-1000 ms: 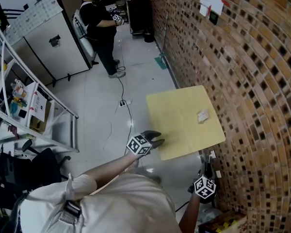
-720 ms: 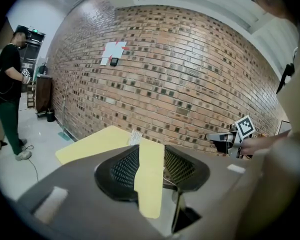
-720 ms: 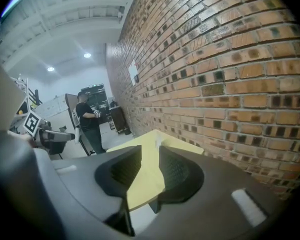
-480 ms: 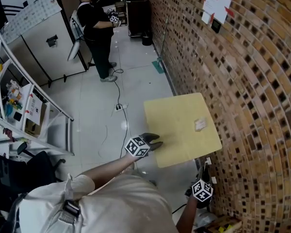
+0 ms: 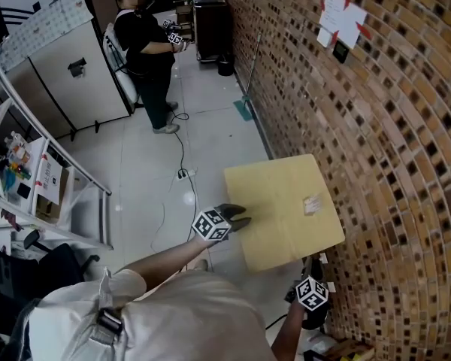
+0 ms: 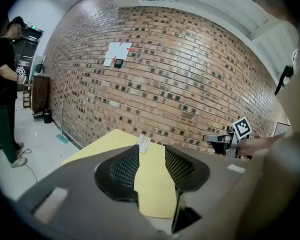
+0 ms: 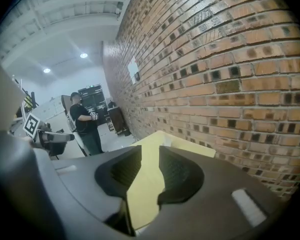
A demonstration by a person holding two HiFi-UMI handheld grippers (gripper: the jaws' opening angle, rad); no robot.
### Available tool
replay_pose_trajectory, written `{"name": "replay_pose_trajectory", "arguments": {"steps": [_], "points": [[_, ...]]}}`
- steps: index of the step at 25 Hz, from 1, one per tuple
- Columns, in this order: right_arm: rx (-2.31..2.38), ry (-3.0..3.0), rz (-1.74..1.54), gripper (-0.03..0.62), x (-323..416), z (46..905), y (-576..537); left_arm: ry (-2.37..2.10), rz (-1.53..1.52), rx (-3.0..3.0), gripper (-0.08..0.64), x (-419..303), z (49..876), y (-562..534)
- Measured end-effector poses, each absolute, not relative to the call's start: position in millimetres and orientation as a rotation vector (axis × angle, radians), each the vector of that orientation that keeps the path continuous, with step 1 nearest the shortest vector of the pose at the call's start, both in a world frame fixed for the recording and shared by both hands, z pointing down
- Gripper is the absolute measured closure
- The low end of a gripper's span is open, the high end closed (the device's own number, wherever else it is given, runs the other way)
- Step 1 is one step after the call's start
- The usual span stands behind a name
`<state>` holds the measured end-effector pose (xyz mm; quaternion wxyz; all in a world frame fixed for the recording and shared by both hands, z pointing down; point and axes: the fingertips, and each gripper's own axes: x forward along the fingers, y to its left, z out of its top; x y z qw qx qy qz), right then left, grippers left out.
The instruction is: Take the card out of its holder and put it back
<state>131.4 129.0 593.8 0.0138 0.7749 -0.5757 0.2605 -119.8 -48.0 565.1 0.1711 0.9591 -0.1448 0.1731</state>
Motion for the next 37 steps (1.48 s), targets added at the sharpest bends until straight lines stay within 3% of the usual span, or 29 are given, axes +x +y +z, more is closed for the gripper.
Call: {"name": "replay_pose_trajectory", "arguments": {"steps": [27, 30, 37], "points": [[2.390, -1.730, 0.729, 0.514, 85, 567, 107, -0.237, 0.473, 2.735, 0.379, -143, 570, -76], [2.371, -1.793, 0.625, 0.514, 98, 533, 66, -0.259, 0.443, 2.771, 0.386, -131, 552, -102], [2.408, -1.727, 0.587, 0.519, 140, 515, 103, -0.093, 0.444, 2.781, 0.410, -57, 549, -54]]}}
